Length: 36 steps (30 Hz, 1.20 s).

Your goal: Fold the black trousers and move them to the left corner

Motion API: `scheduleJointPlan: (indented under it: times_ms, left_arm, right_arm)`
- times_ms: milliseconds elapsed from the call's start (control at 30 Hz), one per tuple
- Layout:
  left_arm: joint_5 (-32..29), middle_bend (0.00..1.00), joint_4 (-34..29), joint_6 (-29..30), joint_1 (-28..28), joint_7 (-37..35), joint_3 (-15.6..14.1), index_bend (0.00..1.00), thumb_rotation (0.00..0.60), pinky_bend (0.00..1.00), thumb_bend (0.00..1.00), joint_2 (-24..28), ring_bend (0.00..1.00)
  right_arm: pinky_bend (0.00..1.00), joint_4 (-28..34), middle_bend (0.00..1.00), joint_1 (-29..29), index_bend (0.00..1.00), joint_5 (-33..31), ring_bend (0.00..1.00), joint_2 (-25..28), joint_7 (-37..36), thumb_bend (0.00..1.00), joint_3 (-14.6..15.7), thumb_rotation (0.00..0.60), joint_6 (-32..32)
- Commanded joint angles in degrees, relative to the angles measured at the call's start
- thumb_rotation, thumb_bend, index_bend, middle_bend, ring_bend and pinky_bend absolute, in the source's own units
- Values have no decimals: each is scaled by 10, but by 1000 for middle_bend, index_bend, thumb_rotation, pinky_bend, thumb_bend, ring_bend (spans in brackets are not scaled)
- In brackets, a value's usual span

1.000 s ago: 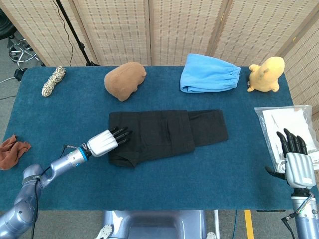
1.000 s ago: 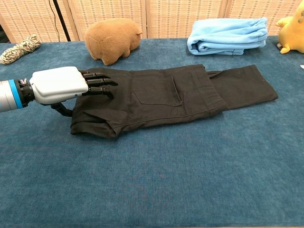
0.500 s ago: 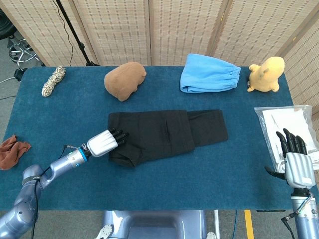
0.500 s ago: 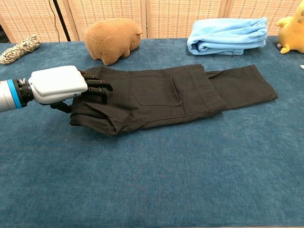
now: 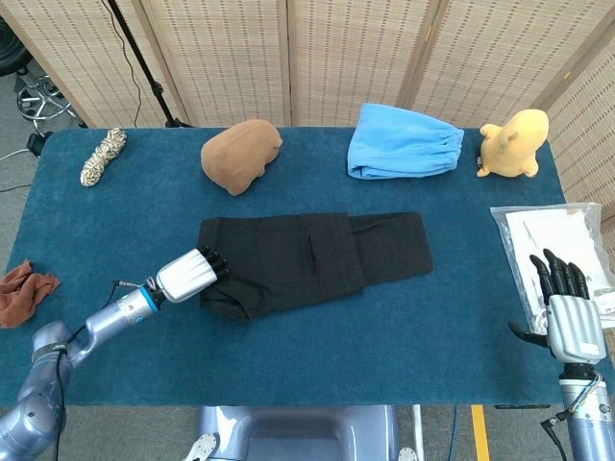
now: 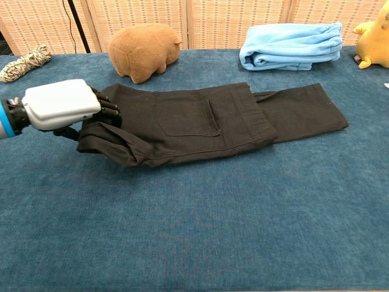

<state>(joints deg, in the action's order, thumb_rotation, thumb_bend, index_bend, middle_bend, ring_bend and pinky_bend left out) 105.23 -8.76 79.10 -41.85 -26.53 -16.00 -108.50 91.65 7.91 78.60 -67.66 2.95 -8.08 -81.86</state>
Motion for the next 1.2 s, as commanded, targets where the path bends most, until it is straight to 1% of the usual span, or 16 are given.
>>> scheduleJointPlan:
  times_ms: [33, 133, 300, 467, 567, 667, 867, 1000, 1200]
  left_arm:
    - [4, 449, -2, 23, 16, -5, -5, 631, 600, 501, 647, 19, 414]
    - [11, 454, -3, 56, 39, -5, -14, 636, 600, 502, 648, 46, 417]
    - [12, 459, -6, 101, 71, -9, -17, 643, 600, 509, 648, 85, 424]
    - [19, 460, -6, 124, 101, -14, -27, 643, 600, 509, 647, 117, 426]
    - [24, 463, 0, 140, 110, -4, -31, 646, 600, 512, 648, 130, 429]
    - [23, 466, -2, 172, 127, -7, -30, 649, 600, 515, 648, 148, 431]
    - [27, 484, -1, 216, 150, -7, -32, 669, 600, 530, 648, 169, 445]
    - [29, 487, -1, 237, 159, -7, -32, 673, 600, 533, 648, 178, 448]
    - [33, 487, 0, 244, 162, 1, -34, 672, 600, 533, 648, 185, 449]
  right_arm:
    - [0, 1, 0, 0, 0, 0, 0, 0, 0, 0, 0, 600, 1]
    - [0, 2, 0, 1, 0, 2, 0, -1, 2, 0, 2, 600, 1]
    - [0, 3, 0, 2, 0, 7, 0, -4, 8, 0, 6, 600, 3]
    - [0, 3, 0, 3, 0, 12, 0, -8, 15, 0, 10, 600, 4]
    - [0, 0, 0, 4, 0, 14, 0, -11, 20, 0, 12, 600, 5]
    - [0, -4, 0, 5, 0, 15, 0, -14, 25, 0, 13, 600, 5]
    - [0, -18, 0, 3, 0, 17, 0, -22, 54, 0, 8, 600, -13]
    - [0, -19, 0, 1, 0, 14, 0, -25, 56, 0, 5, 600, -17]
    - [0, -17, 0, 1, 0, 12, 0, -22, 51, 0, 3, 600, -17]
